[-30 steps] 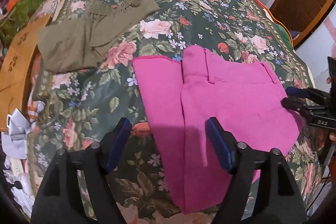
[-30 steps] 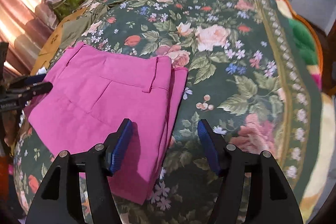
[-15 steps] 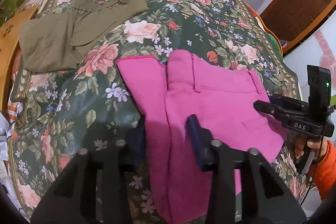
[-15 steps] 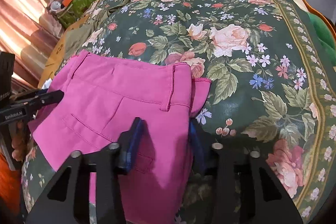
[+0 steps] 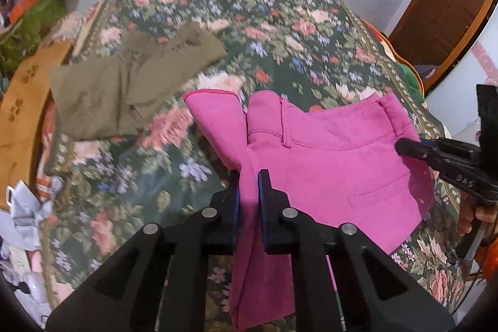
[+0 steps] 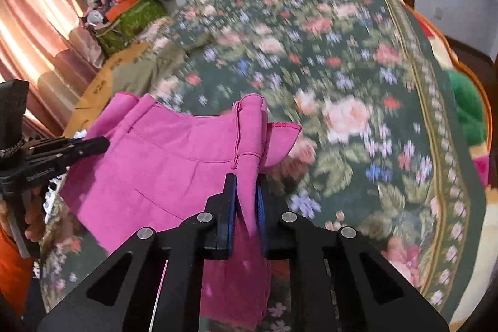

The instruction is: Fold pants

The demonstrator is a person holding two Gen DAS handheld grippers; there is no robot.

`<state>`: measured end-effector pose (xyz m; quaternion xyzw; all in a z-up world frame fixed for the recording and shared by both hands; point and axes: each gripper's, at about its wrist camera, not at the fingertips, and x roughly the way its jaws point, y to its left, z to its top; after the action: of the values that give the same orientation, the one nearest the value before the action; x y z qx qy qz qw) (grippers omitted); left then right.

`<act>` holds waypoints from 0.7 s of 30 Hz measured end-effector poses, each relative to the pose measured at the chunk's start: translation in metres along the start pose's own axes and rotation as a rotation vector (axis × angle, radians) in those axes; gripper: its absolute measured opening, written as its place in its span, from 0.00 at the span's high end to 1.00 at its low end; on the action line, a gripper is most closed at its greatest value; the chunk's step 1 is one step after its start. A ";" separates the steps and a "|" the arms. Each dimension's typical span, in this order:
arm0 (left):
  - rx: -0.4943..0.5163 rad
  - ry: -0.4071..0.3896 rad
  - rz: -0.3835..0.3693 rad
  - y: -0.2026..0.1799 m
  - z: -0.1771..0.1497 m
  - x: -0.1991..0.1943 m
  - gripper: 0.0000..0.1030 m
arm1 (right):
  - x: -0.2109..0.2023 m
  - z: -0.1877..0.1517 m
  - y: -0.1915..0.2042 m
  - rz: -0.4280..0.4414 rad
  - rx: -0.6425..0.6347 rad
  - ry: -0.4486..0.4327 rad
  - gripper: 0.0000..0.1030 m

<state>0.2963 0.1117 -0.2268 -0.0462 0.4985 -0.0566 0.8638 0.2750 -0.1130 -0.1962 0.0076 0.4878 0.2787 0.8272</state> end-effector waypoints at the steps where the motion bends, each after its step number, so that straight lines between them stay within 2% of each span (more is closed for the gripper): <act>1: 0.004 -0.014 0.009 0.001 0.002 -0.005 0.90 | -0.003 0.006 0.006 0.002 -0.012 -0.015 0.90; 13: -0.031 -0.157 0.093 0.053 0.055 -0.055 0.90 | -0.015 0.076 0.069 -0.004 -0.139 -0.149 0.90; 21: -0.099 -0.210 0.144 0.109 0.089 -0.058 0.90 | 0.021 0.125 0.107 -0.005 -0.180 -0.177 0.90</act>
<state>0.3499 0.2304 -0.1476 -0.0586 0.4096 0.0357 0.9097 0.3353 0.0197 -0.1170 -0.0432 0.3861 0.3177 0.8650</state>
